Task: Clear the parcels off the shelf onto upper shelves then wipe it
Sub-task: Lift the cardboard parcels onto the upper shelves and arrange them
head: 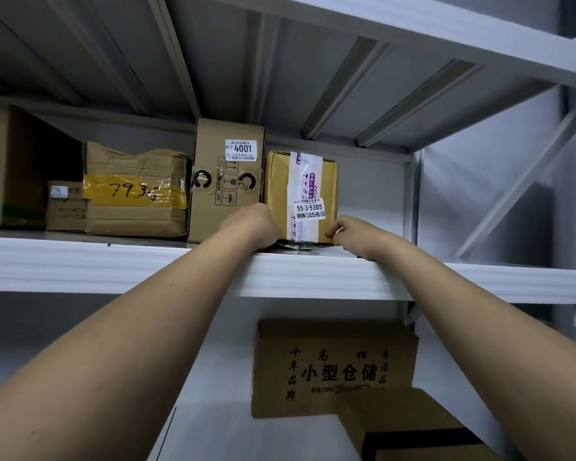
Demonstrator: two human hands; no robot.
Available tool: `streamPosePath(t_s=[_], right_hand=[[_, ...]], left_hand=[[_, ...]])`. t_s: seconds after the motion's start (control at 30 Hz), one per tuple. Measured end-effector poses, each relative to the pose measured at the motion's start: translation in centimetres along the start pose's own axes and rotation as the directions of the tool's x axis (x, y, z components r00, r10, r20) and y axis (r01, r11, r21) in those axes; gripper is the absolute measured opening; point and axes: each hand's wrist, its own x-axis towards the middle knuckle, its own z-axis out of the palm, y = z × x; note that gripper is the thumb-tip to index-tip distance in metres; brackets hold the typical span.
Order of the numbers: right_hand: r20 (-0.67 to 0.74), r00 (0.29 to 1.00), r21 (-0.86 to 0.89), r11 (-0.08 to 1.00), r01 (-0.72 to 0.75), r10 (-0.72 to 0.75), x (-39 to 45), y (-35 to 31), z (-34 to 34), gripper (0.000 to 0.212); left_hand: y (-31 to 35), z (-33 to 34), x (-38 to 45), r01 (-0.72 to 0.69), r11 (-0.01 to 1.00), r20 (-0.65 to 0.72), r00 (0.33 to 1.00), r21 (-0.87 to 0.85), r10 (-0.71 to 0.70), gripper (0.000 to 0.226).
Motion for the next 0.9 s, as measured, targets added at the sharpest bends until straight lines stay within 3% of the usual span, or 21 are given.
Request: streamPosePath(t_s=[0.13, 0.23, 0.33, 0.43, 0.57, 0.6, 0.77, 0.9], right_hand=[[-0.028, 0.999, -0.015, 1.0, -0.027, 0.027, 0.1, 0.2, 0.2, 0.026], [-0.168, 0.983, -0.049, 0.996, -0.08, 0.071, 0.1, 0.6, 0.0, 0.018], [-0.342, 0.938, -0.061, 0.994, -0.086, 0.06, -1.0, 0.1, -0.1, 0.022], [-0.506, 0.862, -0.129, 0.99, -0.05, -0.023, -3.4, 0.0, 0.6, 0.026], [-0.543, 0.815, -0.257, 0.964, 0.067, -0.201, -6.8, 0.7, 2.2, 0.03], [-0.541, 0.805, -0.282, 0.954, 0.1, -0.244, -8.0, 1.3, 2.6, 0.031], [-0.646, 0.698, -0.222, 0.951, 0.216, -0.31, -12.3, 4.5, 3.8, 0.032], [-0.689, 0.67, -0.17, 0.96, 0.22, -0.276, -15.0, 7.0, 5.1, 0.034]], left_hand=[[0.4, -0.1, -0.2, 0.017, 0.995, -0.002, 1.0, 0.101, -0.017, 0.012], [1.0, -0.1, -1.0, 0.053, 0.969, -0.076, 0.996, 0.242, -0.035, 0.009], [1.9, -0.6, -2.2, 0.007, 0.937, -0.202, 0.977, 0.35, 0.068, 0.016], [2.4, -0.5, -4.2, -0.107, 0.928, -0.322, 0.919, 0.357, 0.229, 0.019], [3.8, 1.5, -7.3, -0.215, 0.937, -0.341, 0.889, 0.276, 0.305, 0.027], [4.2, 2.6, -8.4, -0.246, 0.926, -0.352, 0.872, 0.286, 0.34, 0.031], [3.9, 7.4, -11.6, -0.451, 0.813, -0.5, 0.641, 0.37, 0.583, 0.03], [3.5, 10.8, -13.9, -0.598, 0.727, -0.458, 0.57, 0.338, 0.682, 0.047]])
